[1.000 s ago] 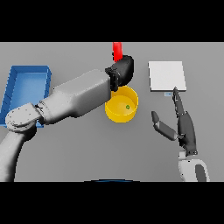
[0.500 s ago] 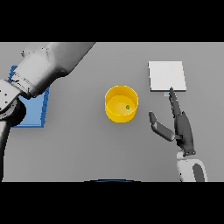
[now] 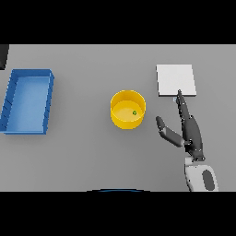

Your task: Pick up the red beaker and tilt it to pour out 1 green nut into yellow bowl. Pick up the yellow bowl and place it on the metallic measuring scale.

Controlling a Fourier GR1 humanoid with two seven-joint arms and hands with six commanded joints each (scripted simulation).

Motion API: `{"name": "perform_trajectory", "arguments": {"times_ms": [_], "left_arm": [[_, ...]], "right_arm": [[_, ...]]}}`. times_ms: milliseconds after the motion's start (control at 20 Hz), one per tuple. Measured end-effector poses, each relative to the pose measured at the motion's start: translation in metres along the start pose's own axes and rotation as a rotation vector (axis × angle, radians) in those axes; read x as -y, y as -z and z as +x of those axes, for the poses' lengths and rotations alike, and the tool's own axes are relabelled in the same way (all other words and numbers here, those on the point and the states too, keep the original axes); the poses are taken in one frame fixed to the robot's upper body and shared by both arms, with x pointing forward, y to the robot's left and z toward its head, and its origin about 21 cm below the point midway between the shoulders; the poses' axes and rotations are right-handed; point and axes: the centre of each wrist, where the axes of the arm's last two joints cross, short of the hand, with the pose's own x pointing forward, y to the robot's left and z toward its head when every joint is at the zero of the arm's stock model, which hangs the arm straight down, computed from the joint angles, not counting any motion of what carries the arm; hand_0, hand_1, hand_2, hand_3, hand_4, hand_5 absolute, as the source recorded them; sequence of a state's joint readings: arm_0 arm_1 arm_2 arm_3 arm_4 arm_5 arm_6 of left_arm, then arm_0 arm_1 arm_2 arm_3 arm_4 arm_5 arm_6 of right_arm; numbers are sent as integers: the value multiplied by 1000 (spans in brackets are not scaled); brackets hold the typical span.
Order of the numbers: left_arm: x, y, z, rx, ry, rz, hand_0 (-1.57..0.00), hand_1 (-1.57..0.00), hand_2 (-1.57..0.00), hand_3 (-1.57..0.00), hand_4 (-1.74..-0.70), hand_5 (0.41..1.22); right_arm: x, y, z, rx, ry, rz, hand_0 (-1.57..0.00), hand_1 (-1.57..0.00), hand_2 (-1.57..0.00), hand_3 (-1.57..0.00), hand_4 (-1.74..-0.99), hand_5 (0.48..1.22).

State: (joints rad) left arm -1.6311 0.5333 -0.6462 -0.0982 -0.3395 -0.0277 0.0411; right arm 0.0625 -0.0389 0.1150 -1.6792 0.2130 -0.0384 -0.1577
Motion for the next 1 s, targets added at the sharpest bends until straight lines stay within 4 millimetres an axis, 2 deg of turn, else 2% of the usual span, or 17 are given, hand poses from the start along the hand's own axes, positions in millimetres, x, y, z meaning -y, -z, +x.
{"name": "perform_trajectory", "arguments": {"times_ms": [200, 350, 400, 550, 600, 750, 1000], "left_arm": [[45, -8, -65, -253, -224, 10, -1571, -1571, -1571, -1541, -1740, 1221], [70, -17, -96, -428, -377, 15, -1571, -1571, -1571, -1556, -1741, 1221], [75, -20, -104, -467, -429, 22, -1571, -1571, -1571, -1518, -1741, 1221], [104, -30, -120, -544, -535, 3, -1571, -1571, -1571, -1428, -1741, 1221], [112, -34, -124, -564, -564, -1, -1571, -1571, -1571, -1396, -1741, 1221], [144, -53, -139, -599, -639, 1, -1571, -1571, -1571, -1379, -1741, 1221], [178, -92, -137, -675, -728, -1, -1571, -1571, -1571, -1393, -1741, 1221]], "right_arm": [[10, 3, 1, -5, -7, 23, 1, 1, 1, 1, -1141, 657], [7, 1, -4, -17, 9, 48, 1, 1, 1, 1, -1165, 672], [9, 0, -2, 1, 1, 40, 1, 1, 1, 1, -1168, 680], [2, 0, -5, -9, -24, 59, 1, 1, 1, 1, -1191, 702], [5, -3, -5, 1, -36, 53, 1, 1, 1, 1, -1192, 704], [8, 4, -1, 8, -43, 50, 1, 1, 1, 1, -1202, 709], [5, 3, -6, -6, -49, 50, 1, 1, 1, 1, -1201, 693]]}}
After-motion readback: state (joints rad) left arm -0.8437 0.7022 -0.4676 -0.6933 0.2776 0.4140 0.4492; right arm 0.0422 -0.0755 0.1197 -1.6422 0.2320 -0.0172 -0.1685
